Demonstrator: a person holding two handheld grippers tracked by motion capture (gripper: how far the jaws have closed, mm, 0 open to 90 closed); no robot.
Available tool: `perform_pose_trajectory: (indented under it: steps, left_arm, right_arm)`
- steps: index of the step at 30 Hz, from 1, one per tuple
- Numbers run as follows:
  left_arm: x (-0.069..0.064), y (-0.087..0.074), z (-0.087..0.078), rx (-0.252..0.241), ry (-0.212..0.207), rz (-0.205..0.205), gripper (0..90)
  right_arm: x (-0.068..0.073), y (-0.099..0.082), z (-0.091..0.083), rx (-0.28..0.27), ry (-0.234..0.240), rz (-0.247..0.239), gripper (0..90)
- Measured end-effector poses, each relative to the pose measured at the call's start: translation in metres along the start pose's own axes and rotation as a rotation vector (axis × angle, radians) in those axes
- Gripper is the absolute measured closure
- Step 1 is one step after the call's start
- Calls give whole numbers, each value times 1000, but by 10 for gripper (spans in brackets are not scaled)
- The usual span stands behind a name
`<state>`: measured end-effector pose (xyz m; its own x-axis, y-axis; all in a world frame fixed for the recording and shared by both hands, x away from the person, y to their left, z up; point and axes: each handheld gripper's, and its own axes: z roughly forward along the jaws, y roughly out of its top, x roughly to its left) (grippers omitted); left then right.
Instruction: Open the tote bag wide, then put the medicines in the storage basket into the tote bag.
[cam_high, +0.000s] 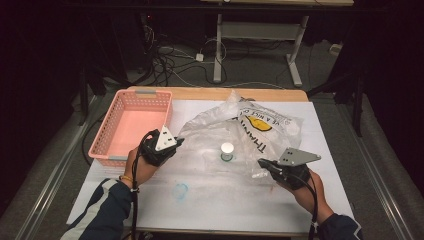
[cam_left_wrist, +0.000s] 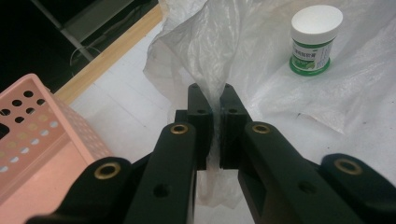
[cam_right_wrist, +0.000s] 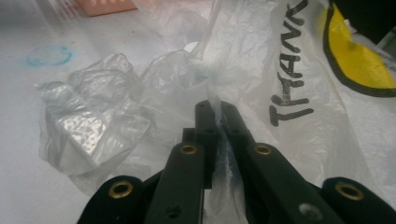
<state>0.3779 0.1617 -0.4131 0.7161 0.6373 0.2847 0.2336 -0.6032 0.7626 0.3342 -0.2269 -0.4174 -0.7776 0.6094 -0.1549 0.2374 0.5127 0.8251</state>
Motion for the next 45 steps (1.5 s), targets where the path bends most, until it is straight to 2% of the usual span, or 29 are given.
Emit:
perform_pose_trajectory:
  steps: [3, 6, 13, 17, 21, 25, 29, 30, 32, 38, 39, 42, 44, 45]
  left_arm:
    - [1, 2, 0, -2, 0, -3, 842]
    - [0, 6, -7, -20, 2, 14, 843]
    - [1, 2, -24, -23, 16, 17, 842]
    - [6, 2, -40, -38, 31, 13, 842]
    - [14, 6, -43, -52, 38, 1, 842]
    - [23, 16, -44, -79, 50, -5, 841]
    - [29, 21, -44, -78, 54, -2, 841]
    - [33, 23, -45, -85, 53, -12, 841]
    - [36, 24, -46, -83, 59, -10, 841]
    - [48, 35, -59, -129, 75, -38, 841]
    - [50, 38, -61, -129, 81, -33, 841]
    - [55, 49, -64, -143, 84, -28, 841]
    - [59, 58, -64, -152, 91, -23, 841]
    - [64, 68, -61, -162, 90, -26, 841]
  right_arm:
    - [-3, 1, -4, -16, -22, 2, 897]
    - [-6, 1, -7, -30, -33, 6, 897]
    - [-3, 7, -16, -65, -29, 3, 898]
    - [5, 21, -28, -109, -38, -31, 900]
    - [4, 34, -36, -146, -52, -48, 900]
    - [-4, 46, -44, -178, -87, -66, 900]
    - [-9, 56, -53, -216, -113, -74, 900]
    - [-12, 62, -59, -245, -129, -84, 900]
    - [-14, 68, -63, -271, -134, -84, 900]
    - [-16, 80, -73, -310, -156, -99, 900]
    - [-18, 85, -78, -328, -176, -106, 900]
    - [-24, 91, -83, -347, -193, -99, 900]
    - [-35, 100, -90, -365, -219, -83, 900]
    - [-39, 104, -92, -369, -233, -80, 900]
